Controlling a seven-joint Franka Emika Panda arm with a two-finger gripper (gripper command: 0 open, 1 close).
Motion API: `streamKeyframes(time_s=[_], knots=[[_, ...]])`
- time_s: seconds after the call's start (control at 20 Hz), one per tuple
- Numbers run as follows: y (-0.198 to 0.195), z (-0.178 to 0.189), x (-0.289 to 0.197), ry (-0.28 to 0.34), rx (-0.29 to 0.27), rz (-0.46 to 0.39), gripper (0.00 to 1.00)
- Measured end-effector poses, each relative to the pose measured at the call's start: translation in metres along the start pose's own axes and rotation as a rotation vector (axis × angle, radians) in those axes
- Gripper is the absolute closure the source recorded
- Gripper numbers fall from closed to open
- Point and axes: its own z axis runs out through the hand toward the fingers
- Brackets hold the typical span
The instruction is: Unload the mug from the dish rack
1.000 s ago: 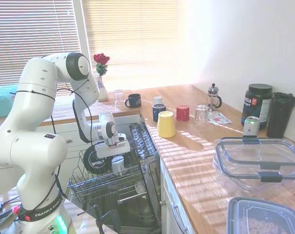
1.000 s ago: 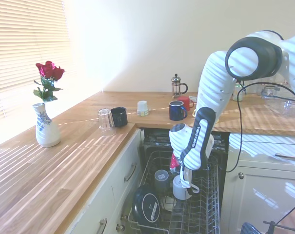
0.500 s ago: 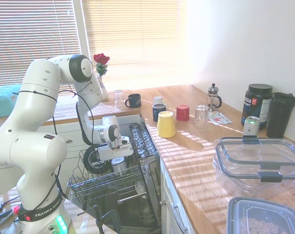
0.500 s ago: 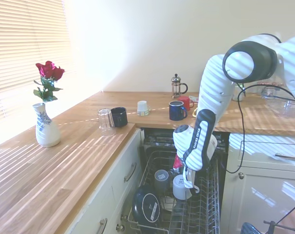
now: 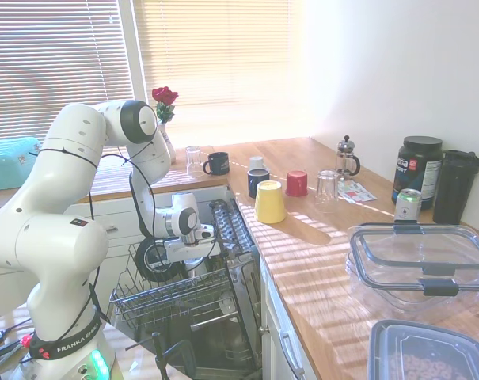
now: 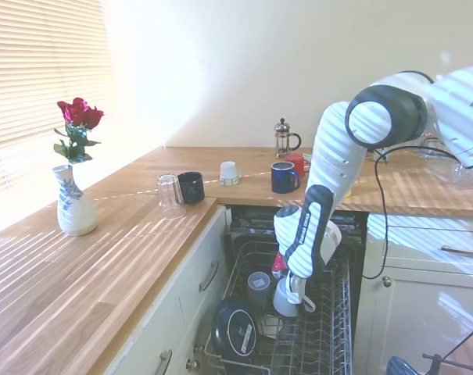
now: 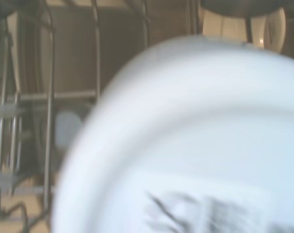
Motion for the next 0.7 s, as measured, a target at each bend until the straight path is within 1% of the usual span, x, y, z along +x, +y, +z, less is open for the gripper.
streamKeyframes(time_s=[0.3, 0.7], knots=[[-0.002, 0.0, -0.003, 0.005, 0.013, 0.019, 1.0], [0.007, 0.004, -0.011, -0.012, 0.014, 0.049, 1.0]])
